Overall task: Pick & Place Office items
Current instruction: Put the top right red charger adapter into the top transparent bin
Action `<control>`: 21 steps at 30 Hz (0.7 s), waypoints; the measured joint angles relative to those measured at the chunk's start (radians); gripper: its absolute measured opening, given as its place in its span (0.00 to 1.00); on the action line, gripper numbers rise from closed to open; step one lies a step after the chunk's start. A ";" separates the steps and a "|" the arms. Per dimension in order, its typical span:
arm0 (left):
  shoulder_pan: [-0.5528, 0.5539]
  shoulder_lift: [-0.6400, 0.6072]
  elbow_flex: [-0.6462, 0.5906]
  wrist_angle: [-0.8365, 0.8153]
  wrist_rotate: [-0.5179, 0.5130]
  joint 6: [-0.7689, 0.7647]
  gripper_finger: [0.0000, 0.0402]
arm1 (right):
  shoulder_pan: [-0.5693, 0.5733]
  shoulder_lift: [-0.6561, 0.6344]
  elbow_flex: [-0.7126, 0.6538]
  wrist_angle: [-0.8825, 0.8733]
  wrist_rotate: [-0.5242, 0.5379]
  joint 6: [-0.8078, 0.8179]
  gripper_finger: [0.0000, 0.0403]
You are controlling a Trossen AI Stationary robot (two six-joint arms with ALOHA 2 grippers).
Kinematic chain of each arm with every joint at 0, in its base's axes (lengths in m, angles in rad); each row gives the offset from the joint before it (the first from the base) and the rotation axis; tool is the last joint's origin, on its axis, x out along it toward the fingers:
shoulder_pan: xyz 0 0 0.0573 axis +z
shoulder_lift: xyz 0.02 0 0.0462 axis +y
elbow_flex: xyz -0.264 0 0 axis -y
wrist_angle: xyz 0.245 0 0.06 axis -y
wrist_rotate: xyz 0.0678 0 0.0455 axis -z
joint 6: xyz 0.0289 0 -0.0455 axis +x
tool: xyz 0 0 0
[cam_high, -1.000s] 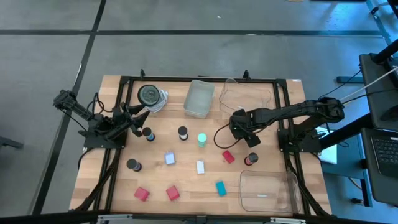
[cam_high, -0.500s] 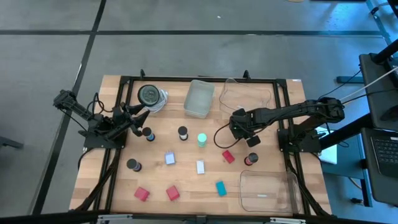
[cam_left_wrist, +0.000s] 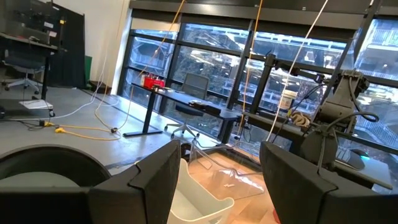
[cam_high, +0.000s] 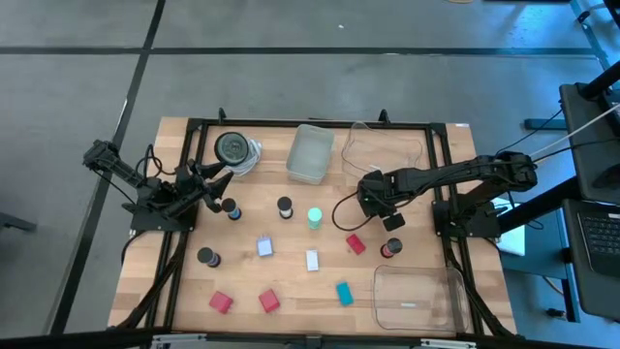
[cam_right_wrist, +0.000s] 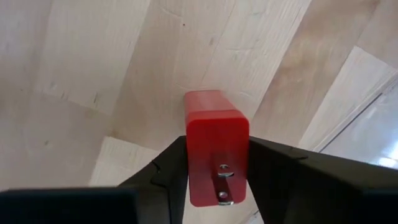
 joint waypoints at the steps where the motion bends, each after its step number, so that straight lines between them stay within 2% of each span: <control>1: 0.000 0.000 0.000 0.000 0.000 0.000 0.54 | 0.000 0.000 0.000 0.000 0.000 0.006 0.31; 7: 0.000 0.000 0.000 0.000 0.000 0.000 0.54 | 0.000 0.003 0.033 -0.069 -0.001 0.086 0.31; 13: 0.000 0.000 0.000 0.000 0.000 0.000 0.54 | 0.000 -0.007 0.198 -0.199 0.003 0.202 0.31; 21: 0.000 0.000 0.000 -0.017 0.000 -0.001 0.54 | -0.026 -0.119 0.418 -0.260 0.031 0.193 0.31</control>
